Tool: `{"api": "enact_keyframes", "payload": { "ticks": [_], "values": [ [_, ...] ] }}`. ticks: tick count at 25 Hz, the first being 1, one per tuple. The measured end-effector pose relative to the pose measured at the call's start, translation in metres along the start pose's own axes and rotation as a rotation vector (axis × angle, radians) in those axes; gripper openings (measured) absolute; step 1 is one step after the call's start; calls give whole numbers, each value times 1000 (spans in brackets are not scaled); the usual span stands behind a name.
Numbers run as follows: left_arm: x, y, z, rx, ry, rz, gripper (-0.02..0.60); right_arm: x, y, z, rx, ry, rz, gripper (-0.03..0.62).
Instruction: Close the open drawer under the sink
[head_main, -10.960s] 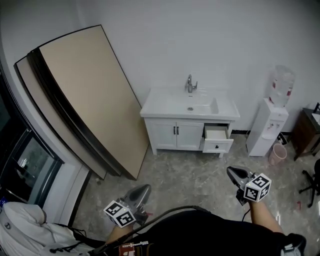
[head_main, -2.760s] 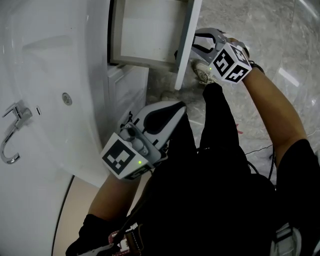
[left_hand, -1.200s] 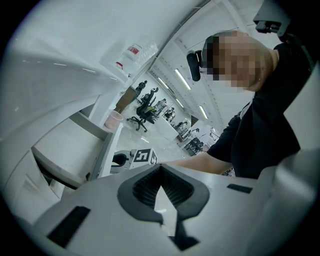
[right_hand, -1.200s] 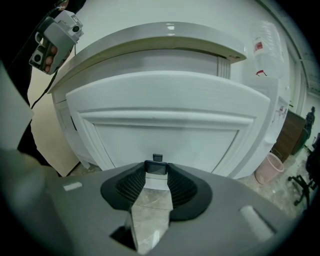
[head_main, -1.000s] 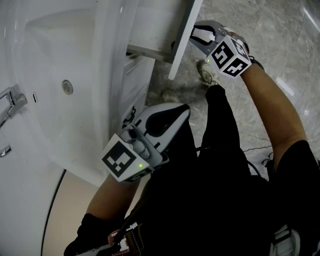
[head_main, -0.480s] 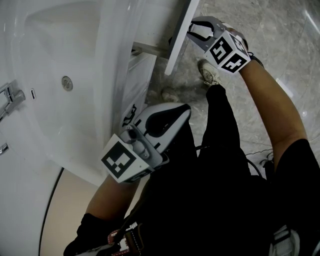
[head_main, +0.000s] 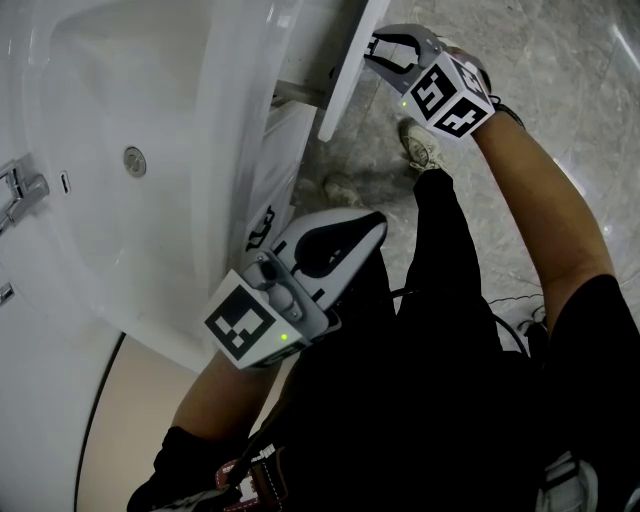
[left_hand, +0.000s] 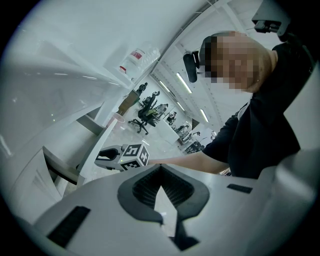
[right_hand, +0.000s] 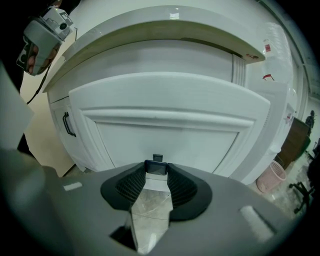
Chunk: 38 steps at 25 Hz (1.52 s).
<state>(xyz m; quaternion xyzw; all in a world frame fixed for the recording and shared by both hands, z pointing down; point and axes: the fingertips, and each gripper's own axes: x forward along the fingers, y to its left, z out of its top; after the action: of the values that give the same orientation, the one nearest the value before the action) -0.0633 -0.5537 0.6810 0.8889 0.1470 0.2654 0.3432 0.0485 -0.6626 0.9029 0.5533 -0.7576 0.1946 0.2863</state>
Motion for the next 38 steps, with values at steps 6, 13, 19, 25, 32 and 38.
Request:
{"api": "enact_keyframes", "payload": {
  "ticks": [6,13,19,25,32,38],
  "values": [
    [0,0,-2,1,1,-3,-3,6,-2,5,-4,-6,-5,133],
    [-1,0,-4,1,1,-2,-2,15,-4,12,2,-18,-10,133],
    [-2,0,-6,-4,-4,-5,-3,23,-5,18,4,-24,-11,133],
    [-3,1,-6,-5,-12,-1,-3,31,-7,24,3,-30,-13,133],
    [-4,1,-8,-6,-11,4,-3,37,-8,29,5,-35,-14,133],
    [-5,2,-10,-8,-17,3,-3,41,-9,33,7,-42,-18,133]
  ]
}}
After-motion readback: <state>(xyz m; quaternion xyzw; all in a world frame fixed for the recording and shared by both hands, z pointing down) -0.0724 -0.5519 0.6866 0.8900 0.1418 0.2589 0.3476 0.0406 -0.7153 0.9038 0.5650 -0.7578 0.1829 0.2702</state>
